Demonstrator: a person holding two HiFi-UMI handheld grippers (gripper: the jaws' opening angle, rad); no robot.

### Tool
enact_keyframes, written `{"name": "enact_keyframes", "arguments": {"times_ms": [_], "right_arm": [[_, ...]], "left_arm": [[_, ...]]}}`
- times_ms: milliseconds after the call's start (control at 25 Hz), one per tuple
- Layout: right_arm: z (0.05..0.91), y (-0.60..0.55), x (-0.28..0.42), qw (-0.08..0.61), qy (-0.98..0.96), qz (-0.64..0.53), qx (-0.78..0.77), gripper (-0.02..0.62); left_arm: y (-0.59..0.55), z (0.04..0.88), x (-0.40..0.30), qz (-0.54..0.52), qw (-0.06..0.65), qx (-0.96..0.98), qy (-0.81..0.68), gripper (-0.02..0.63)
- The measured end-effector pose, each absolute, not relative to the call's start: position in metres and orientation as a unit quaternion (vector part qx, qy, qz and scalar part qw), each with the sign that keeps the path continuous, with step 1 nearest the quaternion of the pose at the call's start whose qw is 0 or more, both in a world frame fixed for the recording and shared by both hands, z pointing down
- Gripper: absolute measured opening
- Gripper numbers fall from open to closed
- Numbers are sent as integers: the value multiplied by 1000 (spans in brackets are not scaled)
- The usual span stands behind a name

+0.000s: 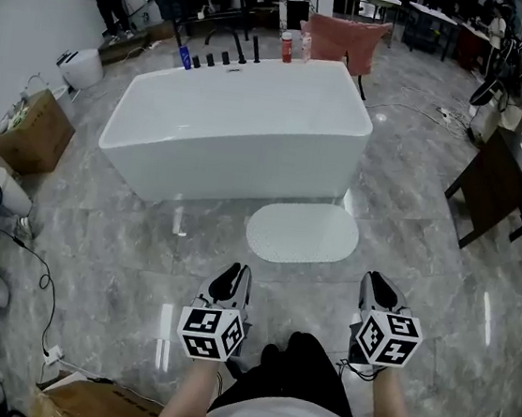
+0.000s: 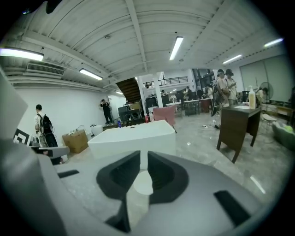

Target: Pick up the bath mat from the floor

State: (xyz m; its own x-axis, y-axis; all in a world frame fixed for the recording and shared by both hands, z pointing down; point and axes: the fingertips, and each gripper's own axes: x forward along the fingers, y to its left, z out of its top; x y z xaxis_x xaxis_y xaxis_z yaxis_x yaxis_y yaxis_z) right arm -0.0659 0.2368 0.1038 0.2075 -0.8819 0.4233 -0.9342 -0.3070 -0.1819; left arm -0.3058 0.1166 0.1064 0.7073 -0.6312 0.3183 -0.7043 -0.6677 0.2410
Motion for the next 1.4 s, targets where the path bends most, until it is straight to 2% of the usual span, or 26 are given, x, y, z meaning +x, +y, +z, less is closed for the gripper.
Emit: {"name": "enact_keyframes", "arguments": {"times_ms": [480, 1080, 1400], "right_arm": [[123, 205, -17, 53, -589, 260, 763, 132], [122, 119, 147, 48, -619, 268, 737, 133], [129, 80, 188, 54, -656, 266, 704, 133]], "left_arm": [[82, 118, -267, 117, 174, 907, -366, 179], [2, 118, -155, 104, 184, 858, -467, 221], [-1, 124, -119, 112, 187, 835, -506, 235]]}}
